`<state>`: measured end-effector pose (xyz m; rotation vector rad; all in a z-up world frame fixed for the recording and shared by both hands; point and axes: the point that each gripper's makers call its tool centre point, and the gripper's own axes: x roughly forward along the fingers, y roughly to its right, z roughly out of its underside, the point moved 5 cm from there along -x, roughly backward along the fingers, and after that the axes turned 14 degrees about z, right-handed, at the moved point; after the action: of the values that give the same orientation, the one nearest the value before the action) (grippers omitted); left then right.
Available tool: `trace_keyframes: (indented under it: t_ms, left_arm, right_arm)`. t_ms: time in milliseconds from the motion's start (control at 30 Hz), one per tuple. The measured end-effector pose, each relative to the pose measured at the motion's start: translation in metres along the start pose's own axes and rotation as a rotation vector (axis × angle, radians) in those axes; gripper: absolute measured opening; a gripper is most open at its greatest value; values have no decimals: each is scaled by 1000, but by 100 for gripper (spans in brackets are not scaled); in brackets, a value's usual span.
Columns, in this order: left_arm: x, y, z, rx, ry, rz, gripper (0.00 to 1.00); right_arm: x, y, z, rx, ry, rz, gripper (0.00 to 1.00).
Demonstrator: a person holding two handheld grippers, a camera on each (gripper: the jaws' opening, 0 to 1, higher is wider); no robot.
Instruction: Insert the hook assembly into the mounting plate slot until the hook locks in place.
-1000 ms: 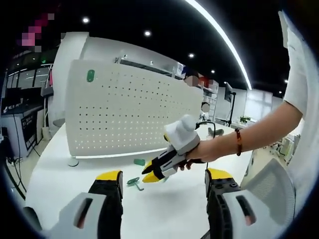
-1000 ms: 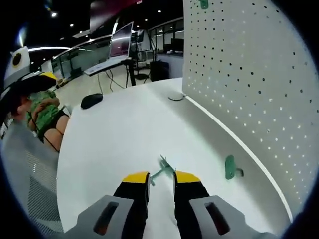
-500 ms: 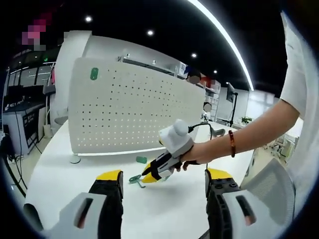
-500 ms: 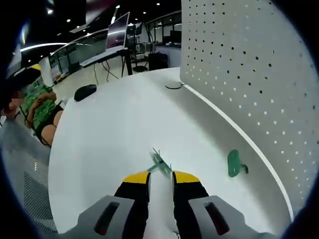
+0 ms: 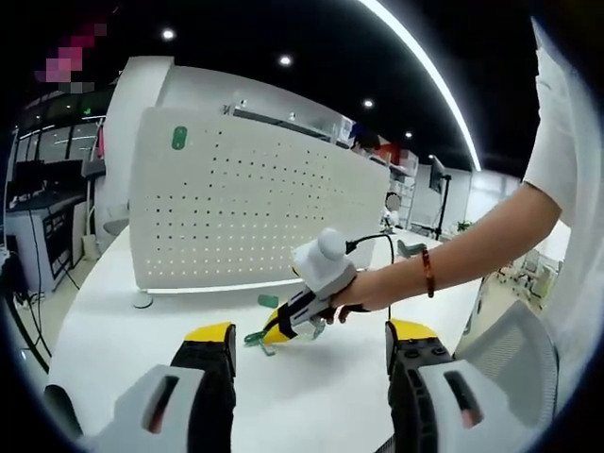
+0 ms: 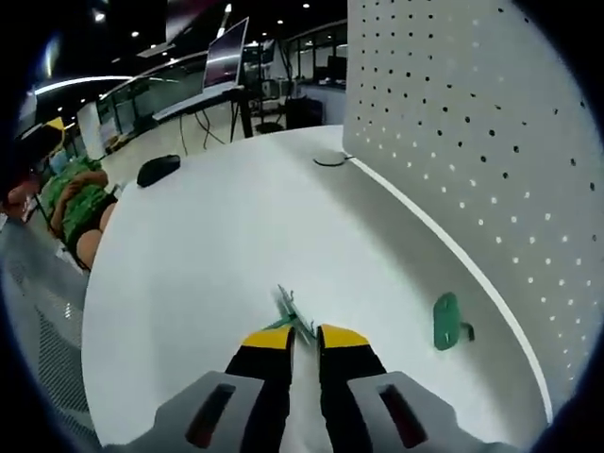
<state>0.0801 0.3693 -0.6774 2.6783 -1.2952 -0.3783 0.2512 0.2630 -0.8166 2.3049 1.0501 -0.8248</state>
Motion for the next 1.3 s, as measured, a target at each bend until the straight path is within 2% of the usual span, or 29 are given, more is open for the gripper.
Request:
trace_keyframes:
  t_ms: [200,567,700,900,1133,1233,1300]
  left_arm:
    - [0,-1,1,3,-9,1,65]
    - [1,0,0,0,1,-2,65]
    - [3,1,0,4,1,2,65]
    - [5,3,-1,16,-4,5,64]
    - [9,8,-3,42,-24,16,64]
    - [10,11,-6,45,-13,22,64]
    - [11,15,-8,52,-15,25,64]
  right_arm:
    - [-1,0,1,-14,5,-6,3]
    - [-9,3,-2,8,14,-2,1]
    - [-15,-2,-1,99,-7,-35,1]
    - [-29,-3,1,111,-19,-19,1]
    - [-53,-5,-9,166,23,-13,1]
    - [-59,-12,-10,150,29,-40,1]
    - [-65,-15,-10,130,30,-32,1]
